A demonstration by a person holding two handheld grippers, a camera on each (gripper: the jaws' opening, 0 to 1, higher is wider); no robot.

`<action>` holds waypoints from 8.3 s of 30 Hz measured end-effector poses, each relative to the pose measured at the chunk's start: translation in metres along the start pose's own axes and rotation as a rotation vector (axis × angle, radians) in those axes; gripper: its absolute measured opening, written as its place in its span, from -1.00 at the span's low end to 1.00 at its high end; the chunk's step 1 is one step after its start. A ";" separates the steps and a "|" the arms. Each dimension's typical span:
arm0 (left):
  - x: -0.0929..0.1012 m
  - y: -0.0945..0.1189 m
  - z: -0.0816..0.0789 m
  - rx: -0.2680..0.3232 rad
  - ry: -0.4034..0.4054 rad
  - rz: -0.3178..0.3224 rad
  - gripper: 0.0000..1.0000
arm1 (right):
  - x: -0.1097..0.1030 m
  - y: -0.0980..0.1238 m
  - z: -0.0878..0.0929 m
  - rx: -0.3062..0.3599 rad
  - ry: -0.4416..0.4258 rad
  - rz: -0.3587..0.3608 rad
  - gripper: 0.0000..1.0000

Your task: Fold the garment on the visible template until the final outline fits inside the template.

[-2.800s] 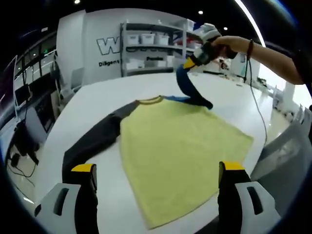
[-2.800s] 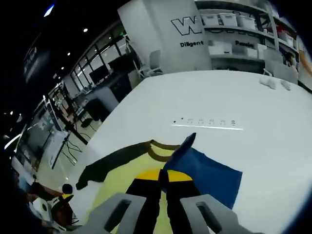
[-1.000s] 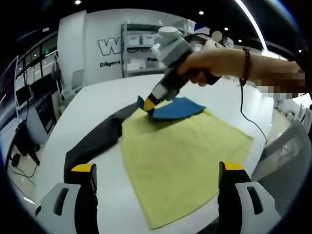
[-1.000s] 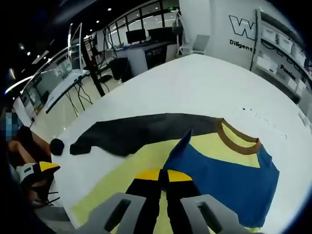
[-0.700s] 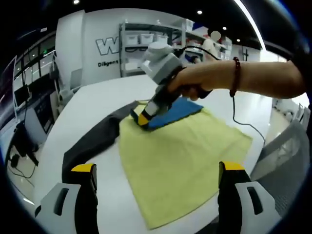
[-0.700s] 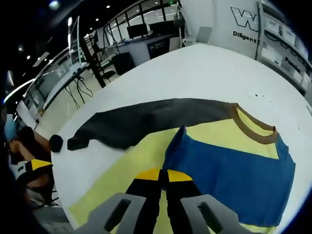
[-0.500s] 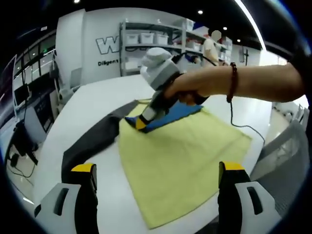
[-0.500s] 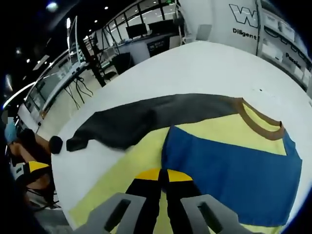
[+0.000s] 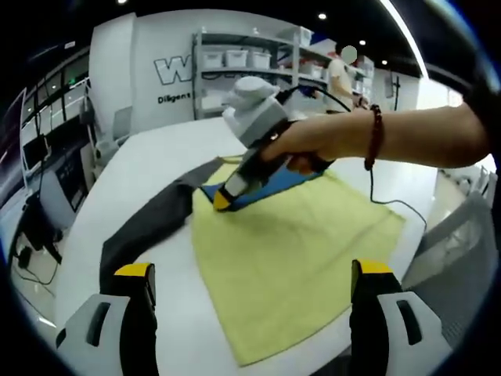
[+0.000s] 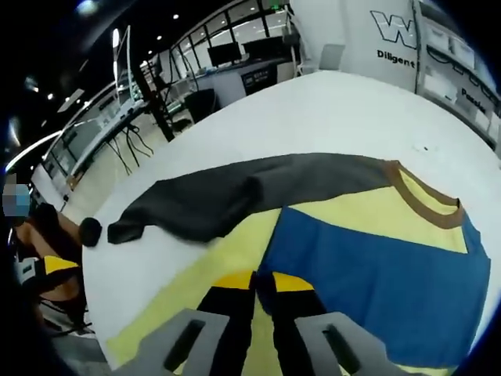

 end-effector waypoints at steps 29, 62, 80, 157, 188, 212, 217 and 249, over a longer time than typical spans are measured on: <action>-0.002 0.001 -0.004 0.019 -0.017 -0.017 0.98 | 0.041 0.038 -0.003 0.123 -0.057 0.116 0.82; 0.002 0.000 0.000 -0.006 -0.031 -0.004 0.98 | 0.148 0.132 0.093 0.106 -0.284 0.330 0.95; 0.005 0.000 -0.002 0.005 -0.040 0.009 0.96 | 0.163 0.151 0.149 0.094 -0.380 0.374 0.21; -0.003 0.000 0.003 -0.017 -0.008 -0.022 0.92 | 0.213 0.210 0.236 -0.072 -0.507 0.400 -0.98; -0.005 0.001 0.003 -0.019 -0.002 -0.032 0.93 | 0.211 0.213 0.209 0.157 -0.460 0.439 0.40; -0.021 0.004 -0.007 0.016 0.040 -0.060 0.92 | 0.131 0.256 0.171 0.236 -0.149 0.270 0.99; -0.033 0.005 -0.015 0.029 0.043 -0.081 0.91 | 0.114 0.270 0.172 0.245 -0.122 0.247 0.99; -0.171 0.003 -0.012 0.083 0.281 -0.349 -0.03 | 0.054 0.335 0.181 0.280 -0.065 0.279 0.91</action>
Point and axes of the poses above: the point that each gripper's makers call its tool centre point, and the gripper's own axes: y roughly backward along the fingers, x roughly to its right, z roughly out of its underside, the point moved 1 cm from there along y, roughly backward along the fingers, and after that the axes turned 15 degrees about y, right-handed, at the moved point
